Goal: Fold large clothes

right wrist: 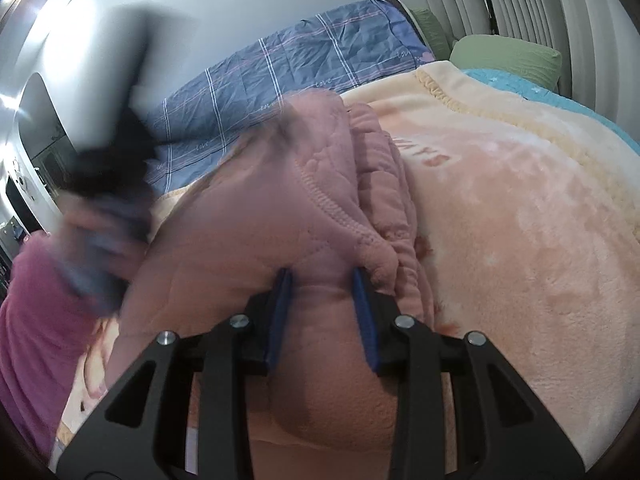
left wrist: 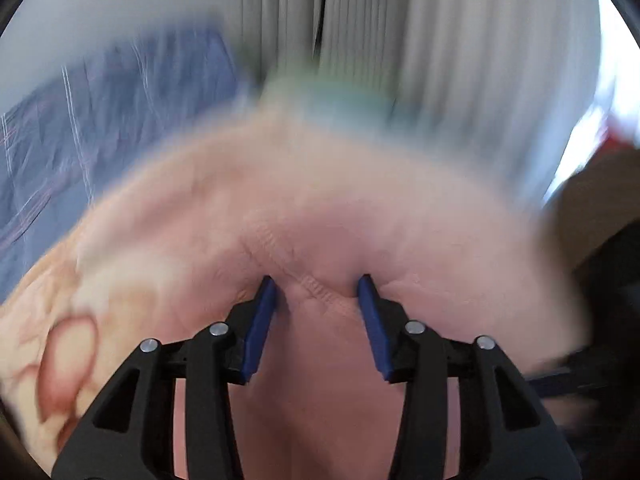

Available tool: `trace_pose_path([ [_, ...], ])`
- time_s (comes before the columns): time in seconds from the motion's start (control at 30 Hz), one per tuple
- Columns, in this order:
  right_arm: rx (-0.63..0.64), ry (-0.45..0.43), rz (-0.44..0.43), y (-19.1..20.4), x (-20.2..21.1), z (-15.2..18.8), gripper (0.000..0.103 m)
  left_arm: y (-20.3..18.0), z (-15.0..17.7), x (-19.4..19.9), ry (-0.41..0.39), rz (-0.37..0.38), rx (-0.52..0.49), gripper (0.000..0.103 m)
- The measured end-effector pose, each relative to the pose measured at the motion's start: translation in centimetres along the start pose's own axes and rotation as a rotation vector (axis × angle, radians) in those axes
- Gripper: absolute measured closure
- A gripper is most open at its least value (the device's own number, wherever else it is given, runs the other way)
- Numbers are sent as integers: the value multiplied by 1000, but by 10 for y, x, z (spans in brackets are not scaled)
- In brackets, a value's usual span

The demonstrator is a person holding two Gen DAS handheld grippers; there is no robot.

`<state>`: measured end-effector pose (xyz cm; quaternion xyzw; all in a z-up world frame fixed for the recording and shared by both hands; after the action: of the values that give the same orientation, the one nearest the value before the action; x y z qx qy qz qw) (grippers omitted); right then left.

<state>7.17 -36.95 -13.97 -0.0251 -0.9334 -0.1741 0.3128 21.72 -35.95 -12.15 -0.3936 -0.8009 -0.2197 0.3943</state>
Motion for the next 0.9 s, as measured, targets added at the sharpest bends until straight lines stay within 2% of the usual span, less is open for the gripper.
trace_pose_path([
  [0.03,-1,12,20,-3,-4,1,70,2,2,-15,32,-27,8,56],
  [0.07,-7,2,41,-7,-6,0,70,1,-5,-13,34,-10,34,56],
  [0.13,-37,8,19,-9,-4,-3,70,-3,-10,-9,41,-65,-23,56],
  [0.2,-88,6,-13,-12,5,-4,69,-6,-8,-1,14,-89,-31,56],
  [0.23,-122,3,-23,-14,13,-4,63,-6,-6,2,3,-96,-31,56],
  [0.3,-215,-31,-38,-17,41,-1,23,-5,-2,9,-15,-118,-37,56],
  [0.33,-257,-52,-26,-19,54,1,12,-6,-1,9,-22,-128,-42,56],
  [0.4,-316,-89,-74,-17,80,8,12,-7,3,12,-31,-144,-49,56],
  [0.5,-441,-29,-156,-11,85,32,5,-3,2,7,-30,-157,-59,56],
  [0.63,-685,131,-269,-4,55,70,2,-2,2,7,-41,-155,-53,56],
  [0.9,-972,127,-337,-21,11,66,2,2,1,7,-45,-114,-24,56],
])
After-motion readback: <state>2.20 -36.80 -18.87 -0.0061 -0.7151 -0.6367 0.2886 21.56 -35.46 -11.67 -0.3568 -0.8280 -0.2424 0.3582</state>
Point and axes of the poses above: each gripper's, at about its wrist camera, not at the fingertips, and x roughly against the way its jaws point, y to its left, z to its underside, the point moved 10 cm from there along -x, roughly the way its jaws point, and after that the axes turned 3 degrees about x, right-handed, at the moved point
